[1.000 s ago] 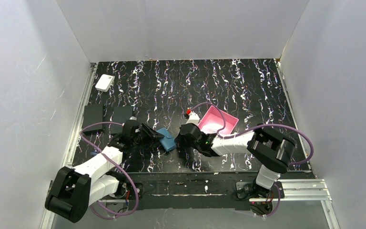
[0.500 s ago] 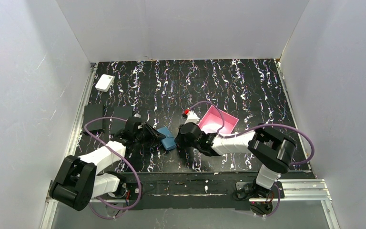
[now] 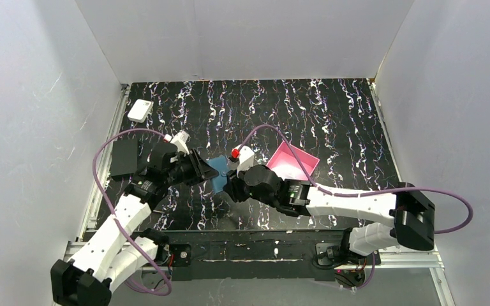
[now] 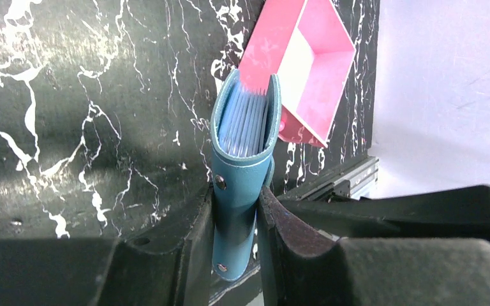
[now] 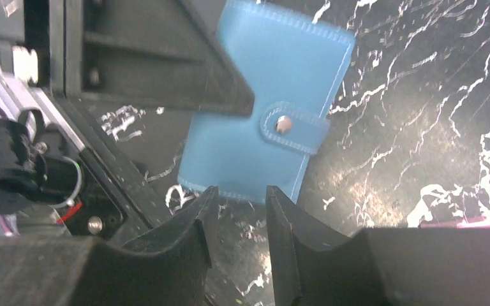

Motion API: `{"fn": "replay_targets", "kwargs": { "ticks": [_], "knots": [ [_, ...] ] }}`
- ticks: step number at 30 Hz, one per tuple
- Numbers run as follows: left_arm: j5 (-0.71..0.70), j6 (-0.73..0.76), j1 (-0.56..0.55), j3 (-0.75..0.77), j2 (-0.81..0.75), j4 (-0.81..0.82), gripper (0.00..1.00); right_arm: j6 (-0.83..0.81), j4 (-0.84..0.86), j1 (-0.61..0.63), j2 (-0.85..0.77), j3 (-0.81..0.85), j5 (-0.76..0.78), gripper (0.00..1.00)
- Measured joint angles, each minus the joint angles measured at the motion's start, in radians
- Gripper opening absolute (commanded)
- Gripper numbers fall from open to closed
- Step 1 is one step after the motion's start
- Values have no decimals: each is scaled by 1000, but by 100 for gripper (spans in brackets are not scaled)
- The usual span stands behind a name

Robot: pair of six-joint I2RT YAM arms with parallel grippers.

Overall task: Put the credit cards into the card holder
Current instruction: Pick up the card holder from the center of the board, then open the card holder.

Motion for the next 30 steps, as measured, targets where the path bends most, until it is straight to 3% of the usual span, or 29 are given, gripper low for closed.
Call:
{"fn": "replay_targets", "kwargs": {
  "ticks": [18,23,30],
  "knots": [
    [-57,-85,10,18,-25,-208,0,21,18,53,188,137,230,45],
    [-75,-98,13,18,-3,-224,0,0,13,66,252,178,278,20],
    [-69,-107,12,60,-16,-270,0,55,-113,58,309,245,451,14]
  ]
}}
